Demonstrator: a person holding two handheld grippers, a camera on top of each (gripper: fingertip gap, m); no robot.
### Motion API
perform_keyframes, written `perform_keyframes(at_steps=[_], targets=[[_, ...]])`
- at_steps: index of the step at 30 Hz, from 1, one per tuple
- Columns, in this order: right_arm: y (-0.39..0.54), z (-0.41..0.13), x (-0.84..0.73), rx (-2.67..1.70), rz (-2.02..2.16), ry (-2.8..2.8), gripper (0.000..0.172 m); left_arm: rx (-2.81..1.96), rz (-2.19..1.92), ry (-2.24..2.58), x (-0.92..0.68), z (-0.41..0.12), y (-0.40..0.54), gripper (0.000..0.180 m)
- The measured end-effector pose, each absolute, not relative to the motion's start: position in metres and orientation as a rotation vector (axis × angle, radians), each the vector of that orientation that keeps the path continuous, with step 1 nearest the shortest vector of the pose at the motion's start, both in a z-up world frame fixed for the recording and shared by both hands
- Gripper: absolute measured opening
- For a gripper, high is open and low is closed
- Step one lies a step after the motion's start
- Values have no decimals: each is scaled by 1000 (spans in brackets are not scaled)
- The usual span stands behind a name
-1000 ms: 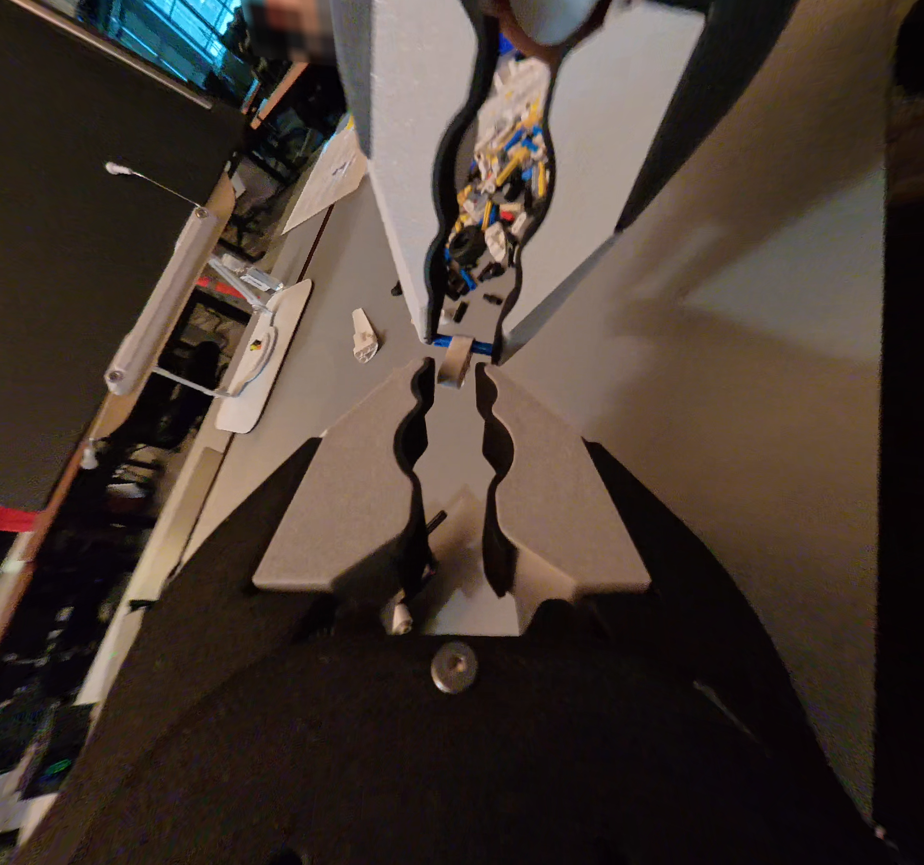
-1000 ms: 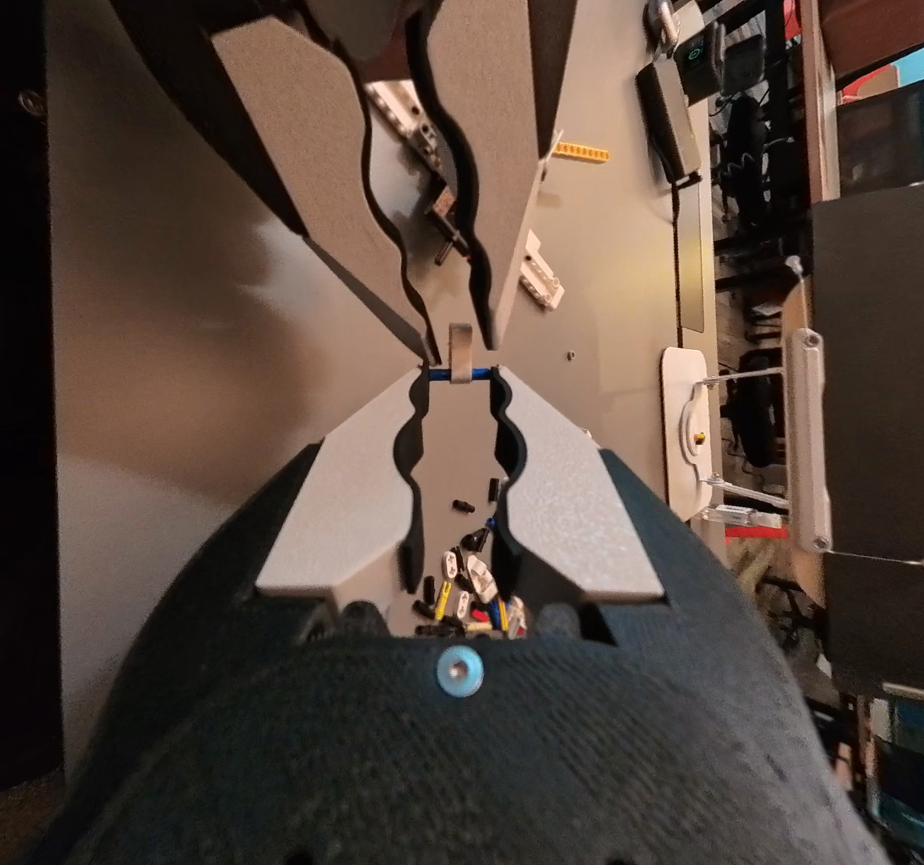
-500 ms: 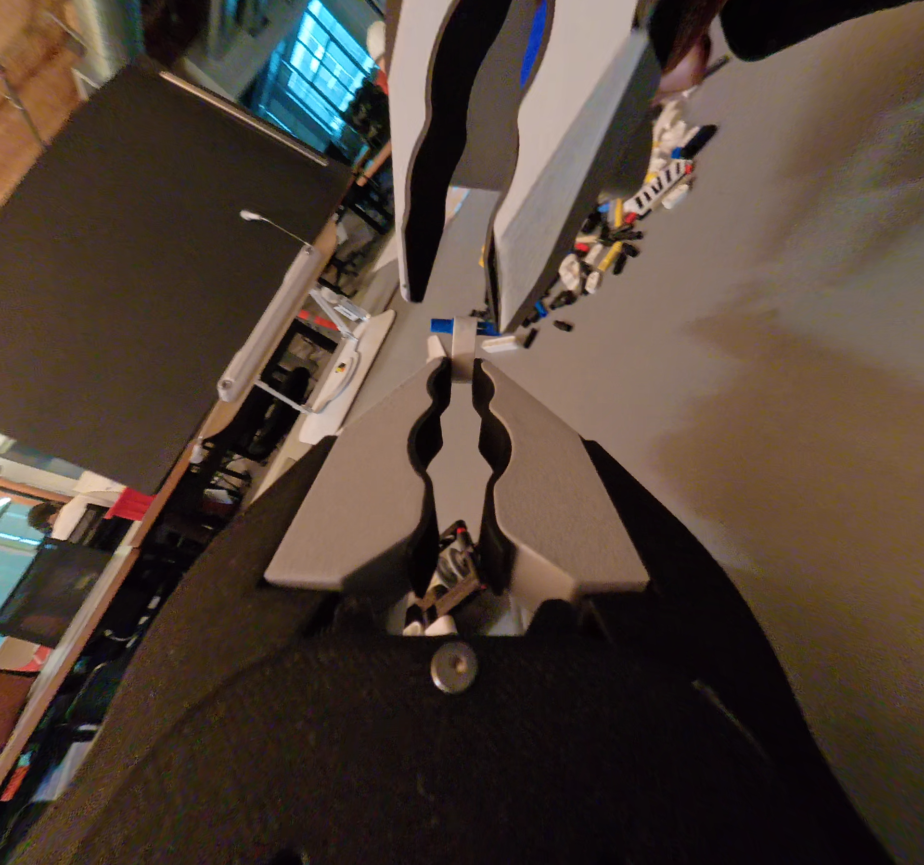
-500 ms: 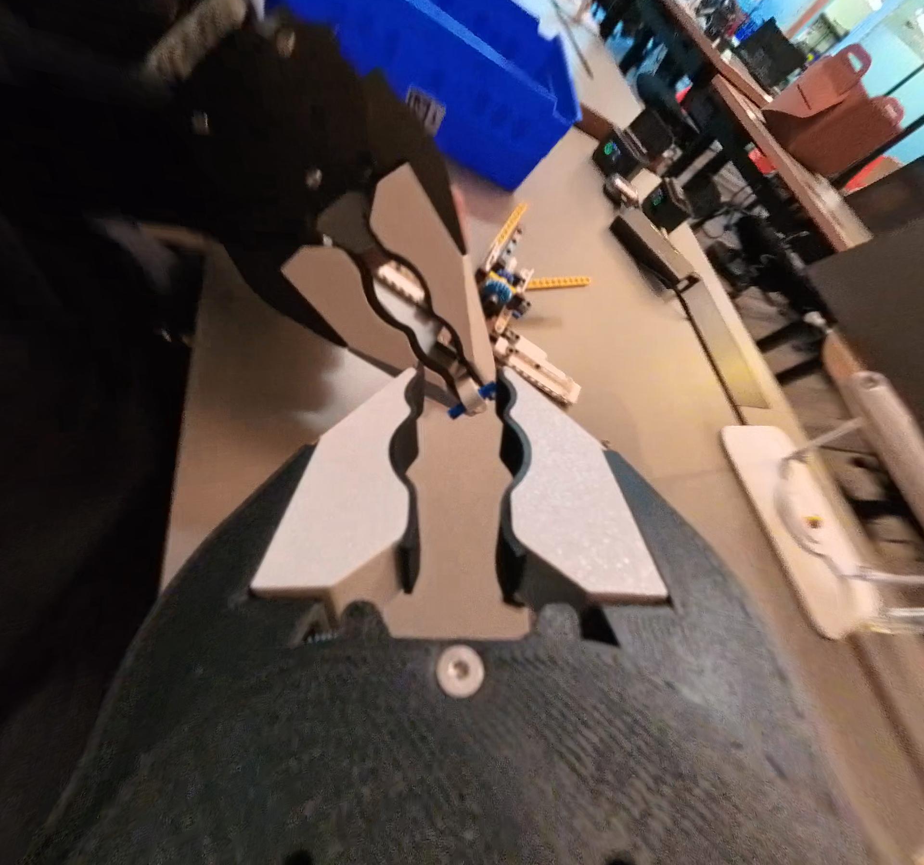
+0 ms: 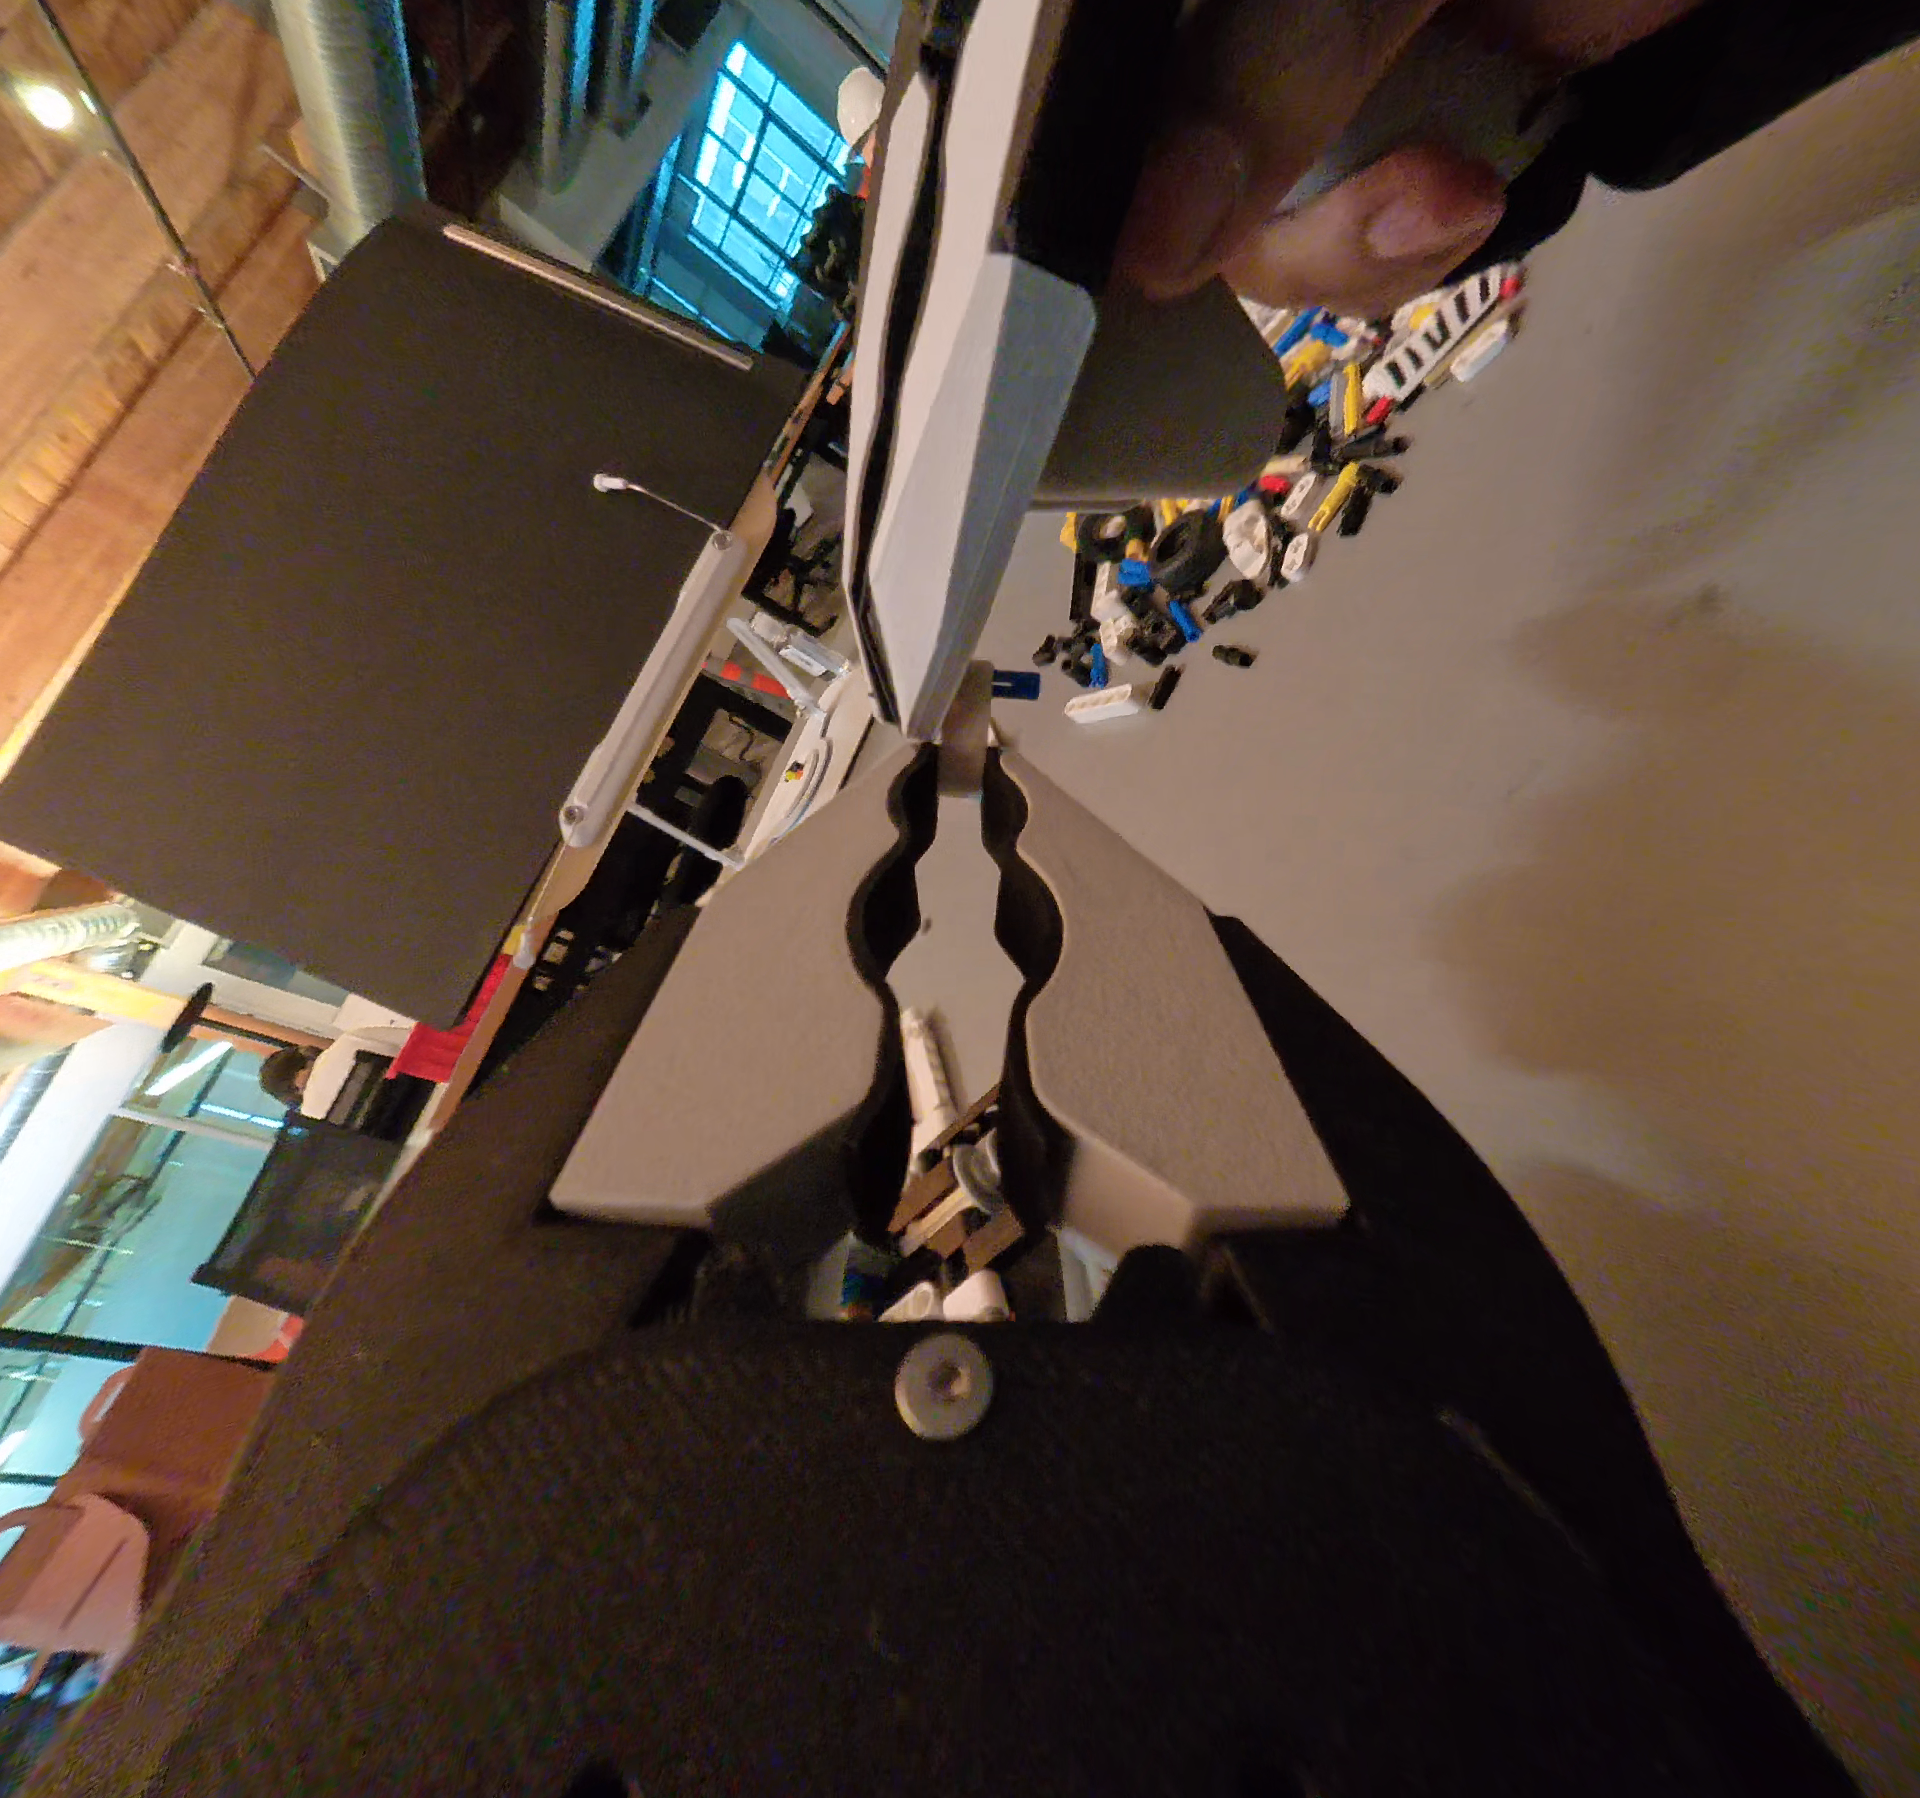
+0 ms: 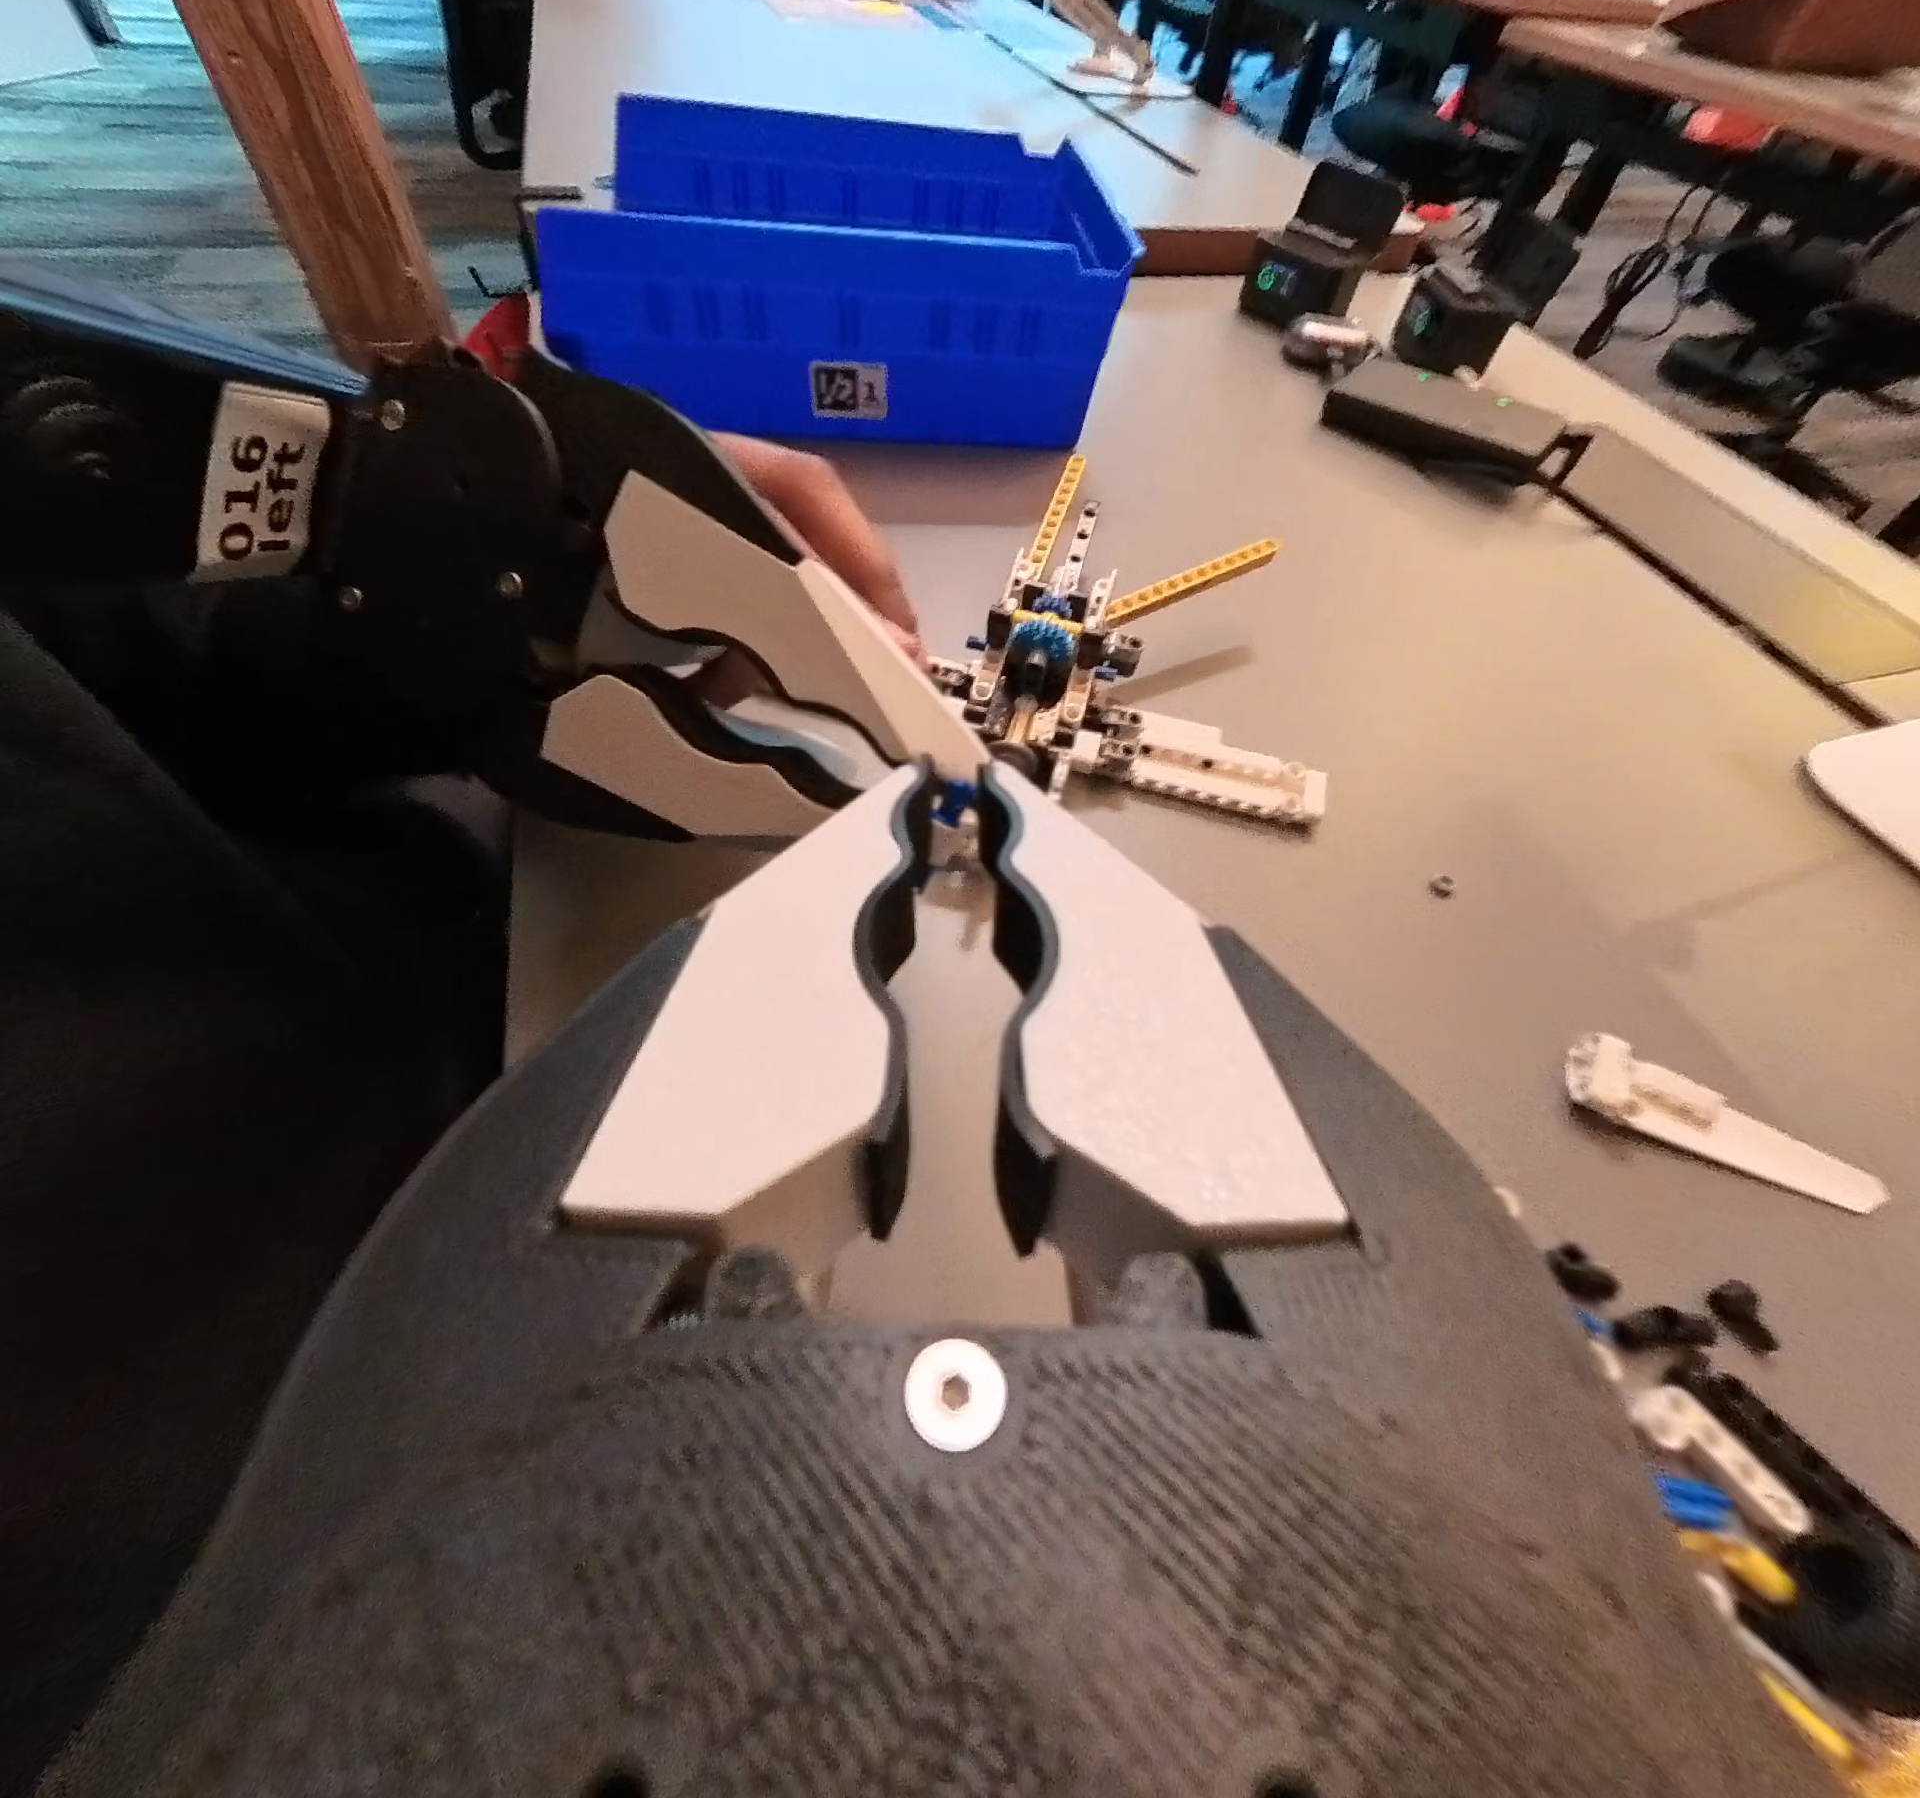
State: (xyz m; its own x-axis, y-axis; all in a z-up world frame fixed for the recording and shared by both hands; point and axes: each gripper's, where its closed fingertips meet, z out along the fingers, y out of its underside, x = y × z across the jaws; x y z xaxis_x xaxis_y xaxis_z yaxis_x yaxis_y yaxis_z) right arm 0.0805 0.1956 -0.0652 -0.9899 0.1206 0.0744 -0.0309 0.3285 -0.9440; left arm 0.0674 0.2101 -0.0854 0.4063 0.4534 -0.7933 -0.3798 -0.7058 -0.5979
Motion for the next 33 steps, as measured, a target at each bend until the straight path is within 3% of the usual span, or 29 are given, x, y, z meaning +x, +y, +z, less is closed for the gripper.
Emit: perform_keyframes(at_steps=[8, 22, 33], targets=[[190, -61, 76, -383, 2014, -2525, 2, -1845, 1461, -65, 66, -82, 208, 13], [185, -72, 60, -755, 2292, -2500, 0, -2038, 1457, -75, 60, -96, 204, 8], [182, -70, 58, -821, 2456, -2474, 0, -2096, 1357, -65, 62, -95, 200, 8]])
